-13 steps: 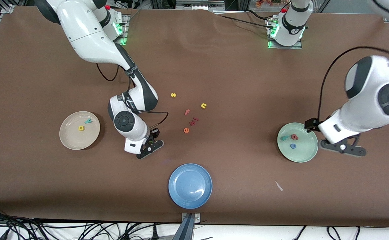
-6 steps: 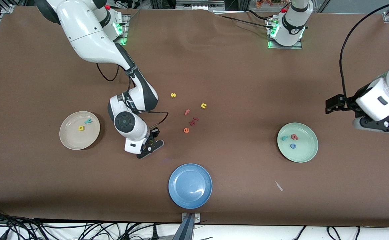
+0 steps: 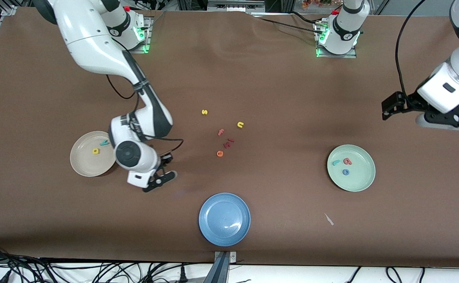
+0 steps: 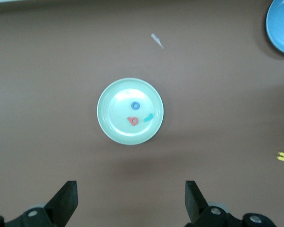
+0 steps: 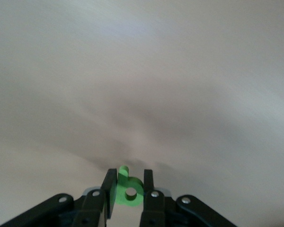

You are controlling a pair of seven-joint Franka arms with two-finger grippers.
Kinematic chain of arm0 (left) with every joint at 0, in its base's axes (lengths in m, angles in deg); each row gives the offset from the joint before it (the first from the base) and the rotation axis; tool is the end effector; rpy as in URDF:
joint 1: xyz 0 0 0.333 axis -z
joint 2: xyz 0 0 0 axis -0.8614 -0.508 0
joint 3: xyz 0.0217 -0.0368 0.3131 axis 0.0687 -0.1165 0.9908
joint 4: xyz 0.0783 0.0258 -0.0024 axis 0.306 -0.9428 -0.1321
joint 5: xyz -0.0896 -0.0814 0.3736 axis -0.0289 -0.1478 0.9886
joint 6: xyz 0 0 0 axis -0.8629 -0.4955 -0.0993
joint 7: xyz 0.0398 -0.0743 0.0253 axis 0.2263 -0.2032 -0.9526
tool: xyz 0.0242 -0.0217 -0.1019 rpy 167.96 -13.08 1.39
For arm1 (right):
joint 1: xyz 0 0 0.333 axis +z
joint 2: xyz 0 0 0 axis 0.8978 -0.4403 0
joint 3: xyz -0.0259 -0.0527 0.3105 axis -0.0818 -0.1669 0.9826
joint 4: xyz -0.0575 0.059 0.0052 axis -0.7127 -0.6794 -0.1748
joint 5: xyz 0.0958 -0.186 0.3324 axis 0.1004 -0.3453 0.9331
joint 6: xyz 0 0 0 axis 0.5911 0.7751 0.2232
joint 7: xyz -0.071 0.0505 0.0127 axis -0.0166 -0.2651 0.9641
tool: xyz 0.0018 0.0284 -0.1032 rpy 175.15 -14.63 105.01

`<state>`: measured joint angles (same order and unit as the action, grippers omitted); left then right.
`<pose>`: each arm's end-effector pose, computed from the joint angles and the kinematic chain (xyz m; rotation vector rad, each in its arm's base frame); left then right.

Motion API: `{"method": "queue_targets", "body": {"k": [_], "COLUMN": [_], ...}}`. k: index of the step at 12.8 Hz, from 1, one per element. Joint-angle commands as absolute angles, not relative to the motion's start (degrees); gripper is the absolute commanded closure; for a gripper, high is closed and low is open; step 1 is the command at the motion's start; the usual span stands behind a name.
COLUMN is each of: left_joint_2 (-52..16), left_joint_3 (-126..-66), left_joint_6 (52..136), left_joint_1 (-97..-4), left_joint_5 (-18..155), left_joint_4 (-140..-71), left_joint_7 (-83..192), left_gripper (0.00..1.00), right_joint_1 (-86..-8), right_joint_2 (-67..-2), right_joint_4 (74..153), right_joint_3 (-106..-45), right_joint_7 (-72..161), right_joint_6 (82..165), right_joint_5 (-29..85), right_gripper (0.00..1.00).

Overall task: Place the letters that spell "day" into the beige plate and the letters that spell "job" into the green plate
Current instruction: 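Place the green b on the beige plate with the right gripper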

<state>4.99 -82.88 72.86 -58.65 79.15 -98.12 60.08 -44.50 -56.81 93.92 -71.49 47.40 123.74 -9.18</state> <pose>0.5746 -0.0576 0.5881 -3.1152 0.1464 -0.0342 0.6794 0.2239 0.2191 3.0180 0.7079 -0.2591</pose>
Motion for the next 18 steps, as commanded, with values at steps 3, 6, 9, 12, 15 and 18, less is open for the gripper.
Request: {"method": "queue_targets", "body": {"k": [3,6,9,12,15,18], "left_joint_2": [8.6,8.6,8.5,8.5,8.5,8.5], "left_joint_3": [-82.0,-82.2,-82.1,-82.1,-82.1,-82.1], "left_joint_6": [69.4,69.1,69.1,69.0,69.0,69.0], "left_joint_1": [-58.2,-58.0,-58.1,-58.0,-58.0,-58.0], "left_joint_5": [77.5,77.5,77.5,77.5,77.5,77.5], "left_joint_4": [-101.3,-101.2,-100.7,-100.7,-100.8,-100.7], "left_joint_7": [60.3,60.5,60.9,60.9,61.0,61.0], "left_gripper": [0.0,0.0,0.0,0.0,0.0,0.0], "right_joint_1": [-45.9,-51.5,-56.0,-58.3,-57.1,-54.0], "right_joint_2": [-50.6,-50.7,-51.4,-52.2,-51.3,-51.1], "right_joint_4": [97.7,97.7,97.7,97.6,96.5,93.6], "right_joint_3": [-78.1,-80.1,-80.0,-79.9,-79.3,-79.4], "right_joint_7": [47.9,51.4,54.6,54.6,53.6,50.7], "right_joint_6": [114.8,111.1,111.2,111.0,108.0,104.2], "right_joint_5": [-8.8,-6.7,-6.7,-6.6,-6.3,-5.3], "right_gripper": [1.0,1.0,0.95,0.0,0.0,0.0]}}
